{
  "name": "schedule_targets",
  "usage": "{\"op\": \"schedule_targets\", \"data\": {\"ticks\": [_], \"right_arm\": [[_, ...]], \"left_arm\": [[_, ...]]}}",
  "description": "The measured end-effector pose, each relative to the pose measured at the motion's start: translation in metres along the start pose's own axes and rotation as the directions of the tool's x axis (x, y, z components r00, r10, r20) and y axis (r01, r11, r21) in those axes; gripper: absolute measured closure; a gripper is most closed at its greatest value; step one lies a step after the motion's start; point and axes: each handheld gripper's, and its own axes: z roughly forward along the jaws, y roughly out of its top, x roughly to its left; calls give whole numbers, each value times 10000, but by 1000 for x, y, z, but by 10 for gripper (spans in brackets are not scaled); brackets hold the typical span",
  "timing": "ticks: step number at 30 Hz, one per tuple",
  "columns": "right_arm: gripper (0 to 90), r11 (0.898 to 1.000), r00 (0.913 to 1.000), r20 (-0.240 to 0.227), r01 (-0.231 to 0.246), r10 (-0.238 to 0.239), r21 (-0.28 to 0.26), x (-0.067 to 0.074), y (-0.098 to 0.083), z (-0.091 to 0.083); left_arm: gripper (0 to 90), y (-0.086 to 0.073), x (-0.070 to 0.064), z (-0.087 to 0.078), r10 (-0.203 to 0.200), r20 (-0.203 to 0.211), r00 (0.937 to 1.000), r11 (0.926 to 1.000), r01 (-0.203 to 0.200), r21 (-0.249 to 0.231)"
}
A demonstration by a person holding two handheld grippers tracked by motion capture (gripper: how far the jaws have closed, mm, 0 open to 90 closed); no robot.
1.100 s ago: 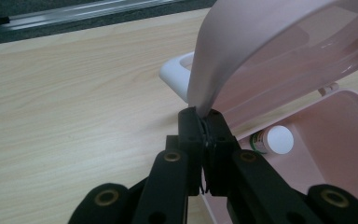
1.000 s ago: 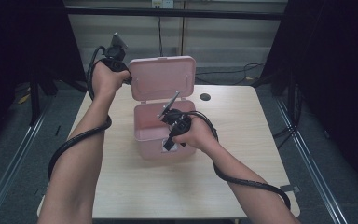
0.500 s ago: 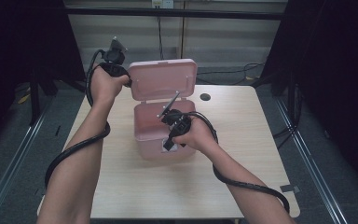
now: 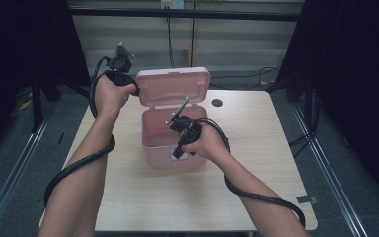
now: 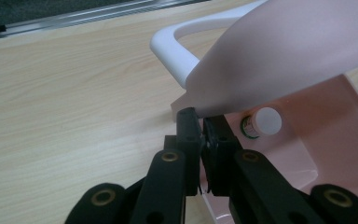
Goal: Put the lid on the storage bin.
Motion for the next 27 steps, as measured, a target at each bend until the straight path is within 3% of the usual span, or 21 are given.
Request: {"op": "schedule_targets", "data": {"ticks": [10,11,12,14,16,18,20,27], "right_arm": [[900,9999,9998,120,133,-131,-110,1,-1,0],[900,9999,9998,121,134,-133,-101,1,-1,0],[900,9998,9998,142,159,-157,-146,1,-1,0],[900,9999,9999,146,40,-38,-107,1,0,0],[900,9999,9998,179,71,-69,-112,2,0,0],[900,9999,9998,200,87,-84,-128,2,0,1],[900,9998,9998,171,111,-109,-136,2,-1,1],[900,9998,9997,203,159,-157,-138,2,-1,0]], "left_arm": [[862,-5,0,-1,-80,89,9999,10000,80,42],[900,-5,1,-2,-116,170,9998,9998,114,164],[900,-6,2,-2,-338,560,9979,9994,335,58],[900,-7,1,-2,-136,344,9993,9999,135,41],[900,-8,1,-1,-238,511,9984,9996,232,130],[900,-9,2,-1,-99,316,9995,9997,92,211],[900,-10,3,0,-232,449,9987,9994,220,267],[900,-13,22,-7,-683,416,9968,9972,669,335]]}}
